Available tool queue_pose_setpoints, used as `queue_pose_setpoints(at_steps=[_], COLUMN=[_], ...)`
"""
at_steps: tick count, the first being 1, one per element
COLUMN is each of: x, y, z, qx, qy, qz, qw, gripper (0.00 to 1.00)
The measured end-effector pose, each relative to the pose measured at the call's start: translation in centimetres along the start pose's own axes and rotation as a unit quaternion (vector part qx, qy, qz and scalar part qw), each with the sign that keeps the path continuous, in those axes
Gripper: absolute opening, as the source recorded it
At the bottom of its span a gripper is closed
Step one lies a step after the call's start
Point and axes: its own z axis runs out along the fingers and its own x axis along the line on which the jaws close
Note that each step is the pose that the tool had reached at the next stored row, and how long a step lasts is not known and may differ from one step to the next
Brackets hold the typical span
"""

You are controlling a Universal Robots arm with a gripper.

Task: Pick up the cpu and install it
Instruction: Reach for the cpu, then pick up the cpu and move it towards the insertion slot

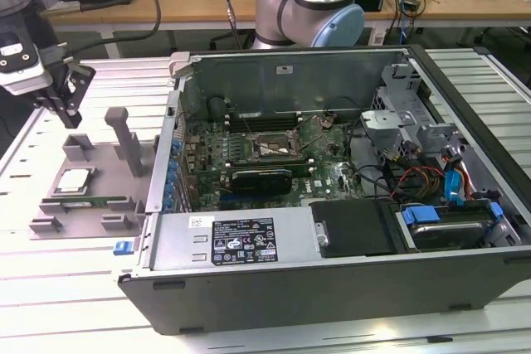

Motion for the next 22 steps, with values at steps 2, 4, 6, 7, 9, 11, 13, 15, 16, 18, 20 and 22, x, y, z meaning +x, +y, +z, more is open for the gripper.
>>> queue_pose_setpoints(at_steps=[2,4,6,7,9,11,13,15,16,18,20,22], x=[0.32,0.62,0.75,0.76,0.77,0.77,0.78,0.8,0.8,0.81,0.81,0.81], y=[0.36,0.59,0.6,0.61,0.6,0.6,0.6,0.6,0.6,0.6,0.6,0.6], z=[0.42,0.73,0.81,0.82,0.82,0.81,0.81,0.81,0.82,0.82,0.81,0.81], qx=[-0.0001,0.0,0.0,0.0,0.0,0.0,0.0,0.0,0.0,0.0,0.0,0.0], qy=[-0.0001,0.0,0.0,0.0,0.0,0.0,0.0,0.0,0.0,0.0,0.0,0.0], qz=[0.0,0.0,0.0,0.0,0.0,0.0,0.0,0.0,0.0,0.0,0.0,0.0], qw=[1.0,1.0,1.0,1.0,1.0,1.0,1.0,1.0,1.0,1.0,1.0,1.0], gripper=[0.11,0.11,0.11,0.11,0.11,0.11,0.11,0.11,0.11,0.11,0.11,0.11])
